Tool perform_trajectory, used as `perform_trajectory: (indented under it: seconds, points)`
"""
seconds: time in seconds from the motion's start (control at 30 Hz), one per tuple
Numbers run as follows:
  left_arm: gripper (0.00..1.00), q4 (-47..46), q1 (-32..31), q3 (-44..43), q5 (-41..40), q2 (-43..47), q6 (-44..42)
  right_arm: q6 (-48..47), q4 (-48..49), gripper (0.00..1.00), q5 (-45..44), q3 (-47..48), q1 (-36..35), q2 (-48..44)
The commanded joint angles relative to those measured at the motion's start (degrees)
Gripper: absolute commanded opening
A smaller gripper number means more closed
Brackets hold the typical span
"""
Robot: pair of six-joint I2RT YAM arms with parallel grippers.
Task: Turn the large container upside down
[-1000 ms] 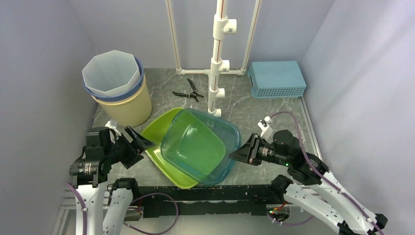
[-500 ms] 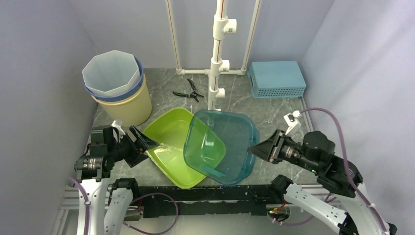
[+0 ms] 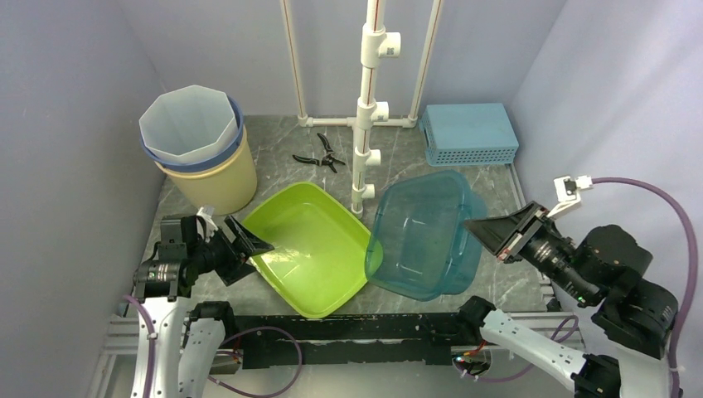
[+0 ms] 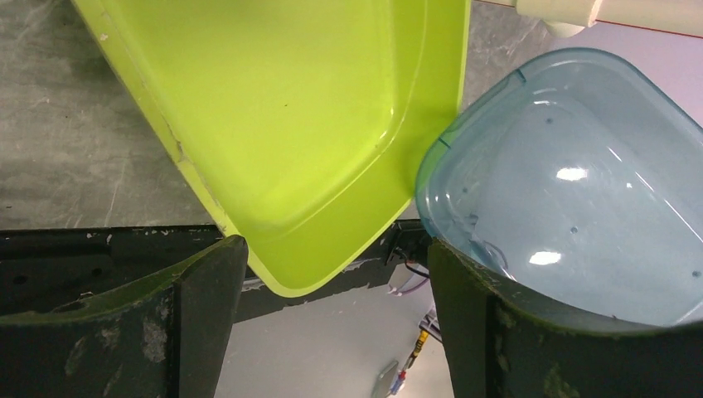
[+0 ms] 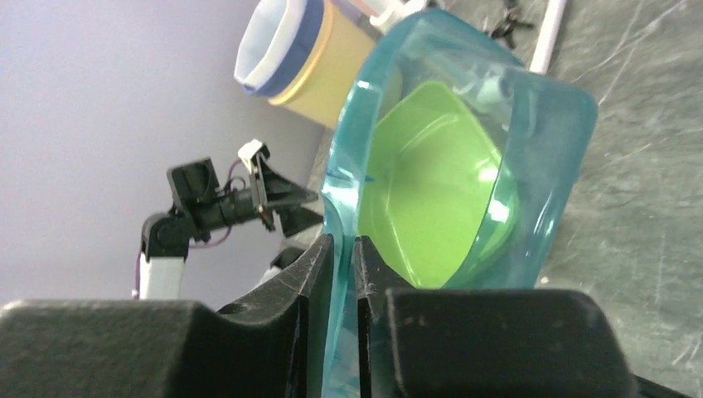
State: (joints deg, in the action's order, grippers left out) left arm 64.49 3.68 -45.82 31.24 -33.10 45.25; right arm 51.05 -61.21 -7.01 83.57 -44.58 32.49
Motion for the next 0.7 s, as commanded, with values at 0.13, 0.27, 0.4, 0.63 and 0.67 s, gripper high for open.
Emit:
perform_trajectory:
  seconds: [0.13, 0.27, 0.4, 0.63, 0.67]
  points:
    - [0.85, -3.2, -0.07, 1.44, 2.32, -0.09, 0.79, -4.47, -3.54, 0.0, -9.8, 8.14, -0.16, 4.36]
    - [0.85, -3.47, -0.08, 1.6, 2.36, -0.46, 0.68, -5.97, -4.96, 0.0, -13.24, 7.86, -0.17, 7.44]
    - [0.85, -3.66, -0.07, 1.87, 2.91, -0.55, 0.71, -7.96, -2.57, 0.0, -13.33, 5.66, -0.2, 9.6]
    - [0.85, -3.58, -0.05, 2.12, 3.24, -0.72, 0.03, -11.75, -4.63, 0.0, -18.71, 13.99, -0.16, 13.92]
    - [0.85, -3.6, -0.09, 2.14, 3.29, -0.81, -0.03, -12.4, -5.07, 0.0, -19.12, 15.54, -0.16, 14.32]
